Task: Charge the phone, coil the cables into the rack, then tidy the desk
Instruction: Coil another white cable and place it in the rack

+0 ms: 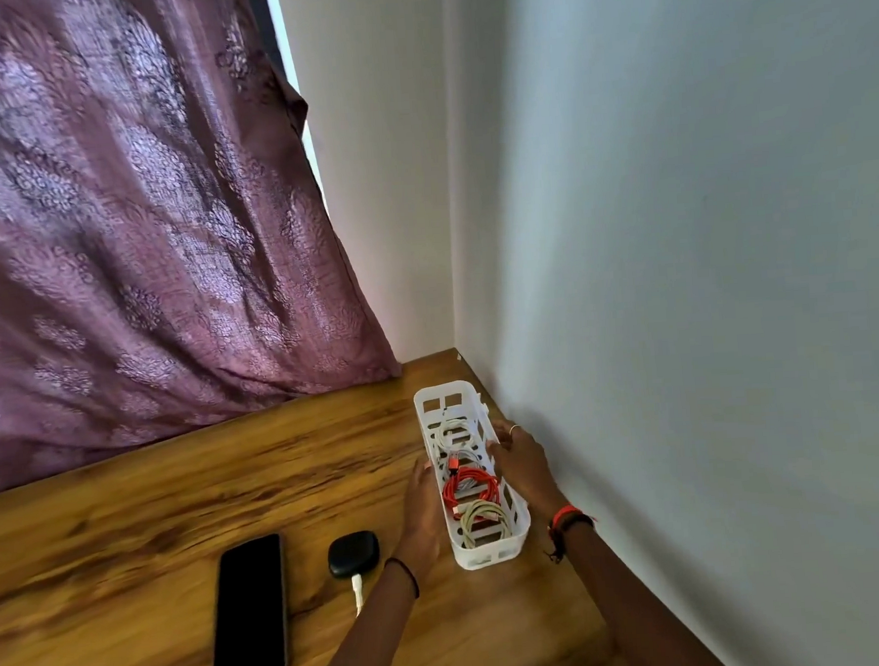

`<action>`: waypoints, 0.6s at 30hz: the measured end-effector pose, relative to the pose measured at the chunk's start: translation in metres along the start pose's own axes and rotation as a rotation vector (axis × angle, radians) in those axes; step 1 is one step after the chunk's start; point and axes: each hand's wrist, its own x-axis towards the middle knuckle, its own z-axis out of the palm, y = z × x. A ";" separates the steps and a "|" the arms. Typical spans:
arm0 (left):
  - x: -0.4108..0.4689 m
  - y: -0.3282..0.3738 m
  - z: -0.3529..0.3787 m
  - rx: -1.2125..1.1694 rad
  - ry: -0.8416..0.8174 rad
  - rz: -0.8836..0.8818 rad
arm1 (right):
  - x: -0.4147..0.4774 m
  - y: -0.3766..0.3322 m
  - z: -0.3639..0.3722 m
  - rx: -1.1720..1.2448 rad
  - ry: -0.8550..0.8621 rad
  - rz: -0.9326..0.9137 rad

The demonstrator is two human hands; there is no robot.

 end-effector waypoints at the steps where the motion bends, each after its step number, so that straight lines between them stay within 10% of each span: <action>1: -0.002 0.002 -0.004 0.134 0.038 0.053 | -0.003 -0.001 0.001 -0.066 0.043 -0.026; 5: -0.014 0.001 -0.033 0.449 0.156 0.147 | -0.032 -0.012 -0.006 -0.172 0.051 -0.158; 12: -0.034 -0.012 -0.051 0.545 -0.028 0.047 | -0.084 -0.022 -0.016 -0.536 -0.424 -0.200; 18: -0.030 -0.009 -0.045 0.531 -0.035 0.095 | -0.084 -0.016 -0.007 -0.652 -0.317 -0.257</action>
